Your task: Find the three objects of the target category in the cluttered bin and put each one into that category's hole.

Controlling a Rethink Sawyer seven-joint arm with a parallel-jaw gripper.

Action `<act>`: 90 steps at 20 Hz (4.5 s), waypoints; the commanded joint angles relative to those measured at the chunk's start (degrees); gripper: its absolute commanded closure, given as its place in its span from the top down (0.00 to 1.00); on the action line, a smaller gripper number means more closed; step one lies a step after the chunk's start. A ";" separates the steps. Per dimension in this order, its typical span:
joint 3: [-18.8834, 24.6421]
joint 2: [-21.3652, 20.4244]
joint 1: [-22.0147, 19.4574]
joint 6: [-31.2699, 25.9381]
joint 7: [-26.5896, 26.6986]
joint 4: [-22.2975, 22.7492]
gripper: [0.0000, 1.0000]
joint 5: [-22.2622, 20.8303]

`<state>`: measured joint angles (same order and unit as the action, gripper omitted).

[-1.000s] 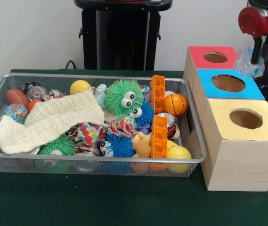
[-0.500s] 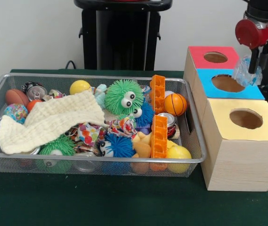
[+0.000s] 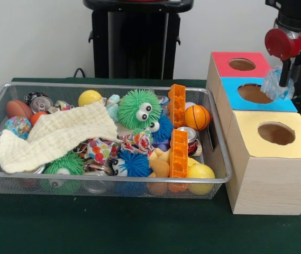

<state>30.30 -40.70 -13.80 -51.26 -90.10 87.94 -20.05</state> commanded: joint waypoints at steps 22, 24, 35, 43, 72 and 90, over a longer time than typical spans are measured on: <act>-4.52 4.19 -1.10 0.25 -2.57 4.61 0.00 -2.40; -4.54 4.56 -0.94 0.19 -2.62 4.29 0.00 -2.23; -6.88 8.28 1.16 1.36 -4.50 1.68 0.00 -3.04; -7.52 9.76 2.07 1.81 -5.90 0.23 0.00 -1.90; -9.15 6.90 3.11 -3.50 -6.63 -0.71 1.00 3.26; -9.07 -0.94 2.83 -9.11 -3.64 -1.91 1.00 4.82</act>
<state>22.52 -37.96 -9.72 -53.72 -90.10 87.63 -16.75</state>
